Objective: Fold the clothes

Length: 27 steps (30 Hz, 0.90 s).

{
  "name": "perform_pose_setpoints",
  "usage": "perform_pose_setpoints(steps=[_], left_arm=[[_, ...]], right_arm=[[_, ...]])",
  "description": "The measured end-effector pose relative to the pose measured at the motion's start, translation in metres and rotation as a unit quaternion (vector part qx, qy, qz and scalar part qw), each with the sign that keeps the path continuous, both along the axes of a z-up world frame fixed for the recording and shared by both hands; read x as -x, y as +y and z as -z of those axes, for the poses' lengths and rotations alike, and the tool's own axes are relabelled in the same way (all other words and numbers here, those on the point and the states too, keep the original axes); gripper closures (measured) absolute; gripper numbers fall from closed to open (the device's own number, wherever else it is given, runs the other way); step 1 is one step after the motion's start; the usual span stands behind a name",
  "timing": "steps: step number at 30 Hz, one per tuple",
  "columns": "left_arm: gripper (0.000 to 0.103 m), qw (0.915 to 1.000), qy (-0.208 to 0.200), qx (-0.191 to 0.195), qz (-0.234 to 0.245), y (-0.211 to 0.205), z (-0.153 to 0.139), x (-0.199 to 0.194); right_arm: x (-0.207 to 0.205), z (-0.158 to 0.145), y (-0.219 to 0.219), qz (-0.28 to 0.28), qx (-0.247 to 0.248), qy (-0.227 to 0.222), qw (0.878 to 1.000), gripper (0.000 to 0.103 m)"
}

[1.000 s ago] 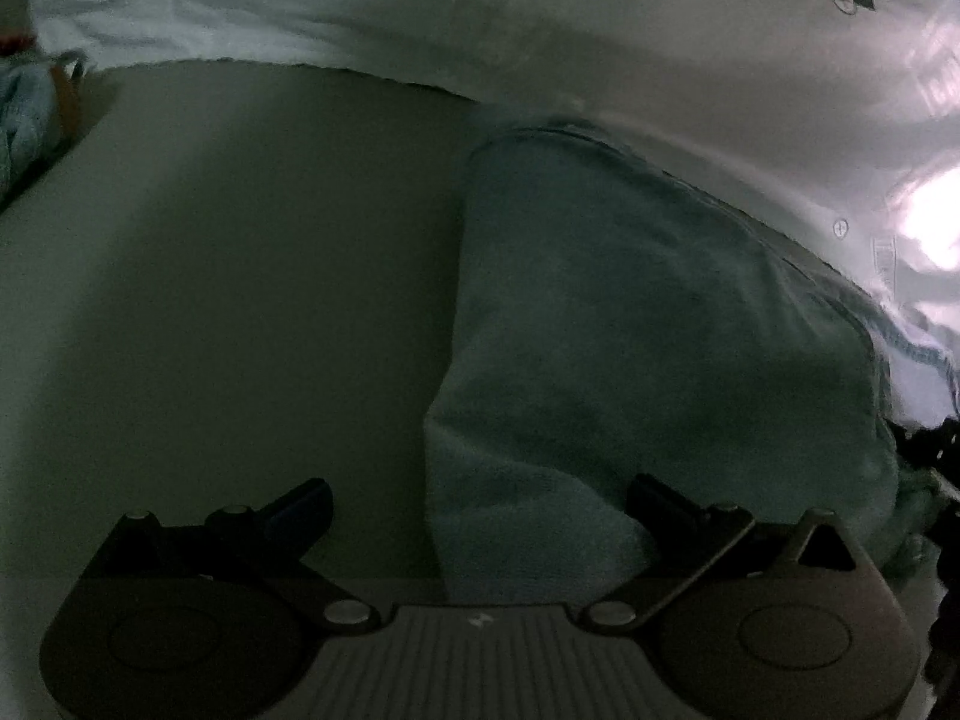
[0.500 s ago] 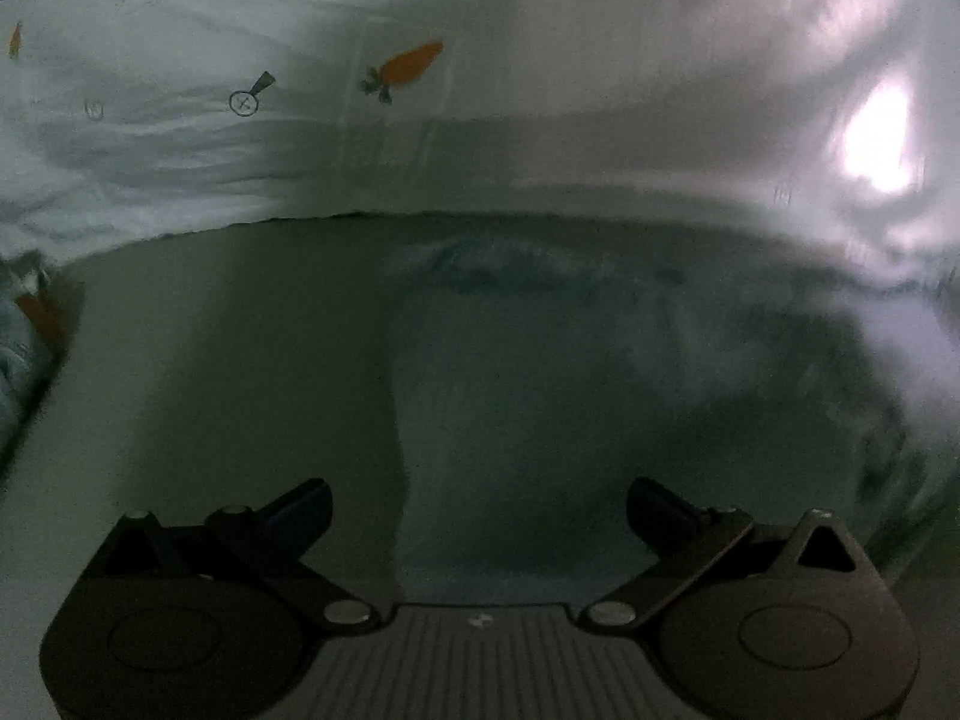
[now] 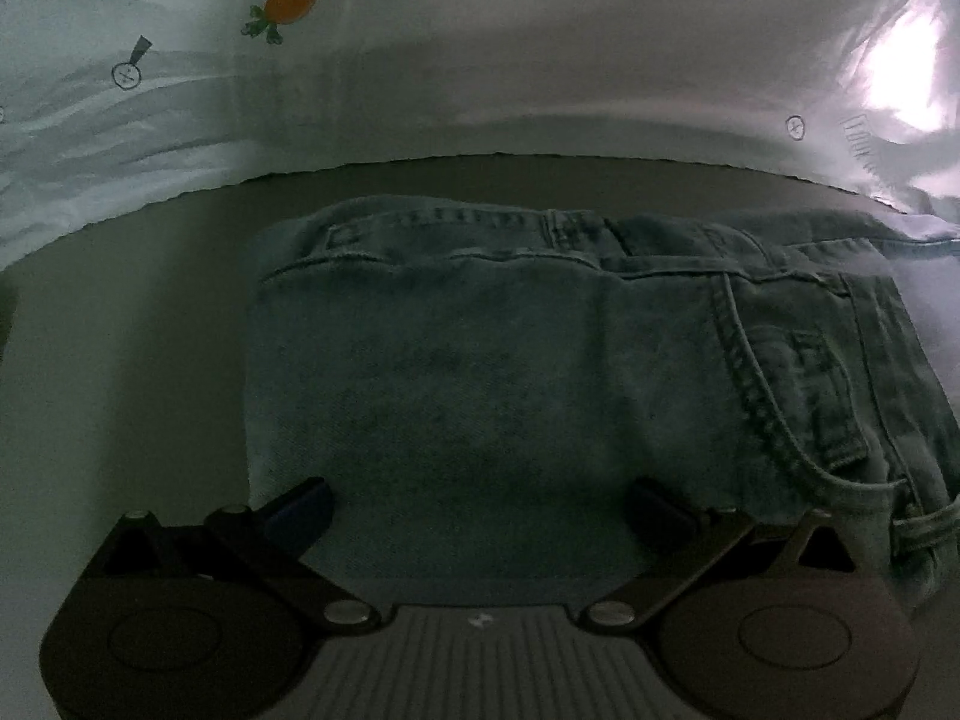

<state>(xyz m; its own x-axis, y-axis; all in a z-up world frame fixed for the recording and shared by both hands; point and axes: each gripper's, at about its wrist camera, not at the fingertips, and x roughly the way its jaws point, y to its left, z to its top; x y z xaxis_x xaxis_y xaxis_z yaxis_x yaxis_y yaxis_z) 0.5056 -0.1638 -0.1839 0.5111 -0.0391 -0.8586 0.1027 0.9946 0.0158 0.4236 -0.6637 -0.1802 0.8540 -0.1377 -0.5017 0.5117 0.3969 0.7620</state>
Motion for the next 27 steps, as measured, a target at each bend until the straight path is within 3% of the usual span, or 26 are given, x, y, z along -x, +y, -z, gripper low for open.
perform_pose_setpoints(steps=[4,9,12,15,17,19,21,23,27], left_arm=[[0.000,0.9998,0.007,0.017,-0.007,0.006,0.003,-0.001],[0.000,0.9994,-0.003,0.028,-0.022,0.007,0.006,0.006],[0.000,0.9993,-0.002,0.029,-0.023,0.008,0.007,0.005],[0.000,0.9992,0.001,0.032,-0.022,0.010,0.008,0.004],[0.000,0.9992,-0.001,0.033,-0.022,0.011,0.008,0.004],[0.000,0.9992,-0.003,0.033,-0.023,0.011,0.009,0.004],[0.000,0.9991,-0.005,0.035,-0.023,0.011,0.010,0.005],[0.000,0.9991,-0.004,0.036,-0.024,0.011,0.011,0.004],[0.000,0.9990,0.005,0.038,-0.024,0.011,0.010,0.001]], right_arm=[[-0.024,-0.002,-0.013,0.014,0.002,-0.002,1.000,0.033],[-0.043,0.001,-0.026,0.074,-0.063,-0.035,0.995,0.024],[-0.055,0.000,-0.031,0.083,-0.080,-0.031,0.993,0.025],[-0.062,0.008,-0.033,0.089,-0.112,-0.031,0.989,0.046],[-0.059,0.016,-0.036,0.100,-0.151,-0.046,0.982,0.055],[-0.050,0.034,-0.040,0.126,-0.228,-0.085,0.962,0.075],[-0.039,0.058,-0.040,0.154,-0.325,-0.141,0.922,0.082],[-0.031,0.075,-0.032,0.169,-0.391,-0.200,0.882,0.085],[-0.031,0.061,-0.009,0.143,-0.413,-0.306,0.846,0.086]])
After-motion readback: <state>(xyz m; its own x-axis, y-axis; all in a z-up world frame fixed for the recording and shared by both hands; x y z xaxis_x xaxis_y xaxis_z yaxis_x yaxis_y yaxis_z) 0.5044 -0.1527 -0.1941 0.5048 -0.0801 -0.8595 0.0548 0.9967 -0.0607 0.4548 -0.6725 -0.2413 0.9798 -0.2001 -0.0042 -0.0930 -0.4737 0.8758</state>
